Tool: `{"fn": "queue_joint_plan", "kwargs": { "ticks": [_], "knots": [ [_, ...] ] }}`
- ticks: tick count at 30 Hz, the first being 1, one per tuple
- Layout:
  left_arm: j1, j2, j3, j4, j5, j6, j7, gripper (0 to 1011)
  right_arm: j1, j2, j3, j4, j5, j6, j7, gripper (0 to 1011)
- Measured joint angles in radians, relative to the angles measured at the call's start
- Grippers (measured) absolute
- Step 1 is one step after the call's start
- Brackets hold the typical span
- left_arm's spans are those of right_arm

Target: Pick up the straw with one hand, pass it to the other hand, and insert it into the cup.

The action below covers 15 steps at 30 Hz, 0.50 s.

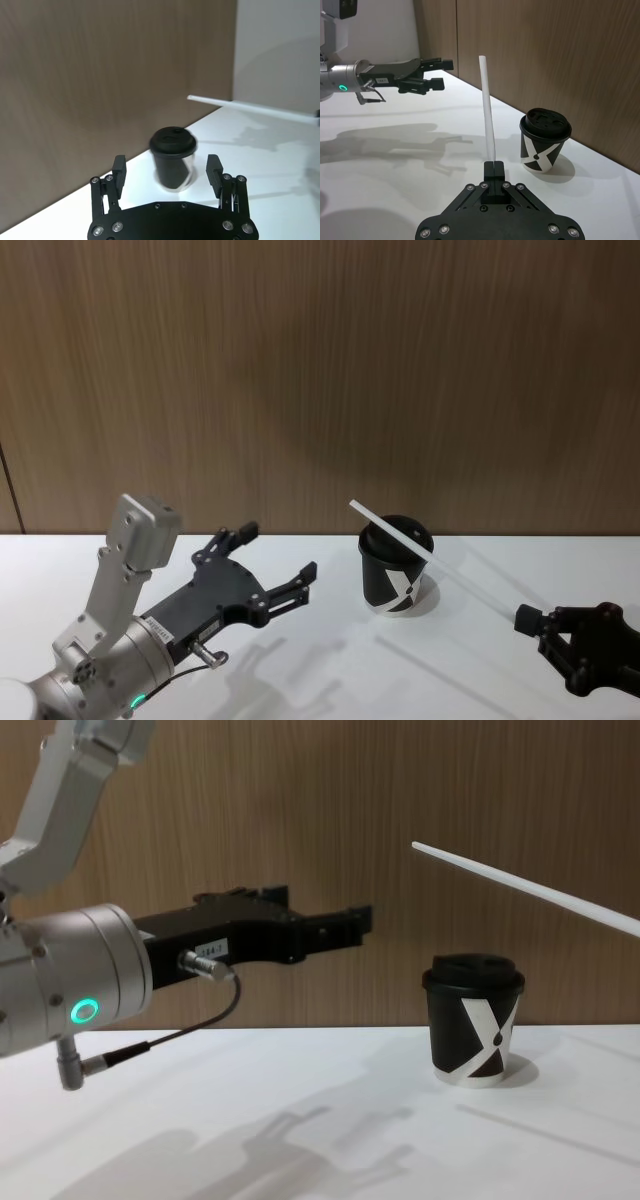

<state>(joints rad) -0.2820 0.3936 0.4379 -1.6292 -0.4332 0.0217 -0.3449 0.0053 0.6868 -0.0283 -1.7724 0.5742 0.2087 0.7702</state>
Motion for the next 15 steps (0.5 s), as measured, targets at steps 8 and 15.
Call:
{"fn": "queue_joint_plan", "kwargs": {
  "ticks": [8, 15],
  "knots": [
    [-0.019, -0.007, -0.003, 0.013, -0.106, 0.030, -0.109, 1003, 0.001, 0.000, 0.000, 0.000, 0.000, 0.000, 0.000, 0],
    [-0.038, -0.021, -0.003, 0.035, -0.211, 0.073, -0.202, 1003, 0.000, 0.000, 0.000, 0.000, 0.000, 0.000, 0.000, 0]
  ]
}}
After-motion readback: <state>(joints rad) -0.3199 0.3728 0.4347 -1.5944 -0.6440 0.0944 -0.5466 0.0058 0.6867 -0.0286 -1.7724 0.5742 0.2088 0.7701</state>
